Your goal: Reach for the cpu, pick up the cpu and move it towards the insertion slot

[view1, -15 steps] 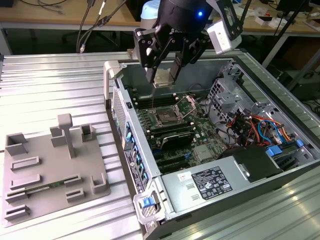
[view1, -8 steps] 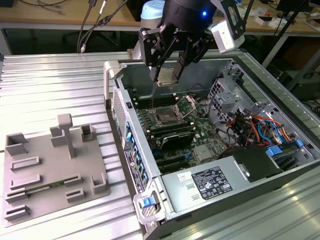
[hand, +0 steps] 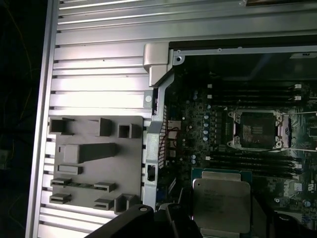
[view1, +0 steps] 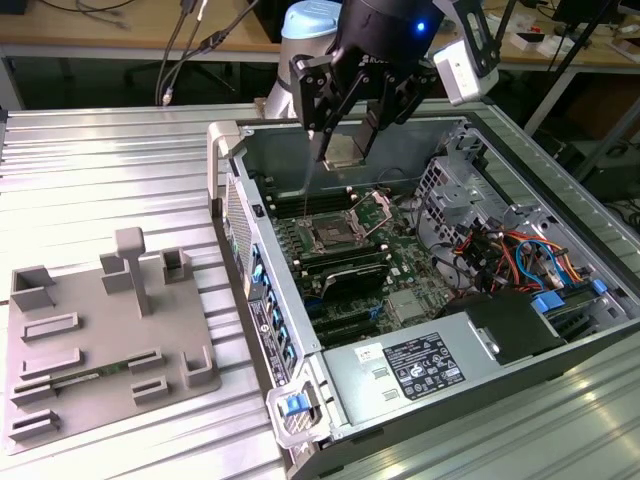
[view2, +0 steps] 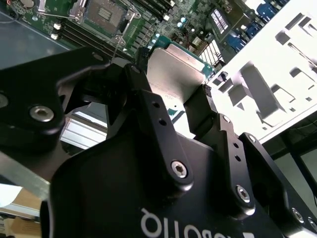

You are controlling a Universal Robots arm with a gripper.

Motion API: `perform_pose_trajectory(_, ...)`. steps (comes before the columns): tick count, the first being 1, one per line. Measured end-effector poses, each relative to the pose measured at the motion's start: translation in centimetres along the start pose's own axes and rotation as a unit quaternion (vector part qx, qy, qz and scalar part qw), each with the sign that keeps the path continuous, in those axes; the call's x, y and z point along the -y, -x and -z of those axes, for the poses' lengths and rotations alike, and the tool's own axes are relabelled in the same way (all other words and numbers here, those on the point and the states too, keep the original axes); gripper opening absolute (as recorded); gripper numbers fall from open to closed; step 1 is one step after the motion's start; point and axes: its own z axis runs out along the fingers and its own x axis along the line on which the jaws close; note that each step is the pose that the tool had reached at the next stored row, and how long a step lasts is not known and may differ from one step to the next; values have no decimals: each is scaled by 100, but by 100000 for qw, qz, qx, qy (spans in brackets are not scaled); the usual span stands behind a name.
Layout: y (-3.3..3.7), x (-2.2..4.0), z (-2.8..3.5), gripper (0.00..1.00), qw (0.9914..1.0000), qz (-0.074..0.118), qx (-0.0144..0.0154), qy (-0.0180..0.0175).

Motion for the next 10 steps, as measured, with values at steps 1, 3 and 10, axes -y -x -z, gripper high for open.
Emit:
perform_pose_trajectory(1, 23, -1, -1, 55, 100000, -19, 3, -3)
perform_pose_trajectory(3, 45, -3, -2, 55, 100000, -27, 4, -1)
perform_pose_trajectory(10, 108, -4, -6, 55, 100000, -61, 7, 0)
